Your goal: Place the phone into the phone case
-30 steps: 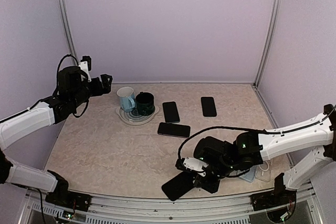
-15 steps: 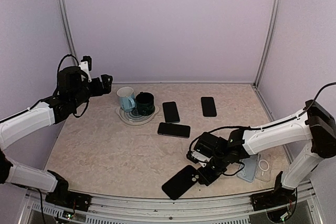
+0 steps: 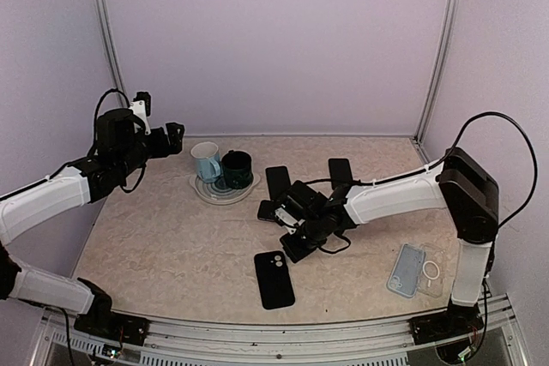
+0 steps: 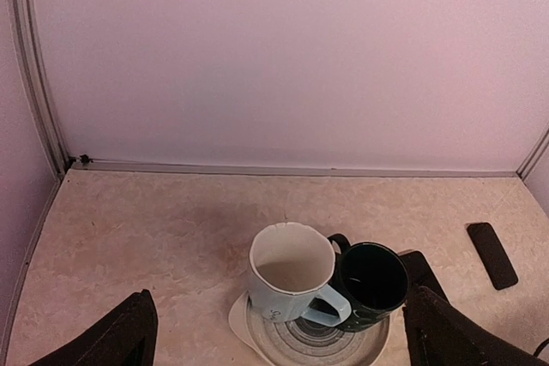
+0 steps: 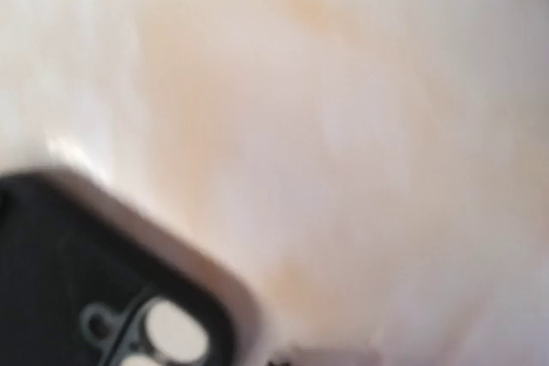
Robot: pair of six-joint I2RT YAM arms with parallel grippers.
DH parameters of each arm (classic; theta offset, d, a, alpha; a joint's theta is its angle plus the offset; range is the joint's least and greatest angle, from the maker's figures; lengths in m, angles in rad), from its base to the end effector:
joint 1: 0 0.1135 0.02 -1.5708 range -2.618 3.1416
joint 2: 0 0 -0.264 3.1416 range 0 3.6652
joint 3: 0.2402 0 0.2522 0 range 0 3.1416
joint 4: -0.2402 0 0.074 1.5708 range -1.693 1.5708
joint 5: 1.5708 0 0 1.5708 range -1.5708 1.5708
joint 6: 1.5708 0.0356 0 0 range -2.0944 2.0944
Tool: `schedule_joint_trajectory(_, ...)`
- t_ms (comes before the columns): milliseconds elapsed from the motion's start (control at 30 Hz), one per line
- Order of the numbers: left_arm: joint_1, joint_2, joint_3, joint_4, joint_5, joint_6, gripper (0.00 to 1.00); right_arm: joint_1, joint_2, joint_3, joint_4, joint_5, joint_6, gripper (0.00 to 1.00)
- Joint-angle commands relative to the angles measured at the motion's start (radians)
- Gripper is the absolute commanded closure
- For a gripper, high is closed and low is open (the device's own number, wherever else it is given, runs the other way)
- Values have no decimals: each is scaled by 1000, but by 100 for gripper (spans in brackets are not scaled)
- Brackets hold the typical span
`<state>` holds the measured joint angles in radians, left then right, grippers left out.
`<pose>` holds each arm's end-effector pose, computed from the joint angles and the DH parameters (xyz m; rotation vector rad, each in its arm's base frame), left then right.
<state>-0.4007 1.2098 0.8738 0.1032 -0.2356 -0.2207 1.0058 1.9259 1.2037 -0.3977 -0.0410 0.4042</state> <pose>0.2643 -0.1029 0.3113 -0.0059 1.8030 -0.2316 0.2038 0.3243 0.1455 -0.8386 2.6593 0.4580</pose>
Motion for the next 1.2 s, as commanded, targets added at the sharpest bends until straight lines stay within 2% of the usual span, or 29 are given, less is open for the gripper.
schedule_joint_trajectory(0,-12,-2,-10,4,-27,26,1,-1,11,89,-76,92,-66,100)
schedule_joint_trajectory(100,-17,-9,-12,4,-33,31,1,9,-55,54,-129,138,-22,100)
schedule_joint_trajectory(133,-17,-9,-11,5,-34,32,1,18,-77,38,-144,146,-2,95)
schedule_joint_trajectory(200,-19,-10,-11,4,-34,32,1,51,-102,15,-158,160,54,81)
schedule_joint_trajectory(267,-18,-12,-11,4,-41,35,1,93,-103,11,-149,133,99,63)
schedule_joint_trajectory(333,-22,-13,-10,3,-50,39,1,115,-91,5,-122,87,145,36)
schedule_joint_trajectory(367,-26,-14,-8,1,-54,40,1,118,-84,-1,-106,74,162,34)
schedule_joint_trajectory(467,-53,-21,-3,-3,-94,46,1,120,-58,-4,-82,58,190,44)
schedule_joint_trajectory(600,-138,-6,37,-59,-224,54,1,124,-4,37,-140,107,202,47)
schedule_joint_trajectory(667,-180,10,60,-91,-251,49,1,127,15,41,-144,111,201,56)
schedule_joint_trajectory(767,-208,32,75,-139,-184,-3,1,128,37,43,-128,104,210,71)
schedule_joint_trajectory(900,-208,9,31,-78,-72,-44,1,111,52,52,-145,151,207,88)
schedule_joint_trajectory(1000,-208,-1,1,-38,-46,-43,1,75,51,72,-167,191,180,92)
schedule_joint_trajectory(1167,-207,7,0,-59,-71,-11,1,33,35,89,-136,192,111,92)
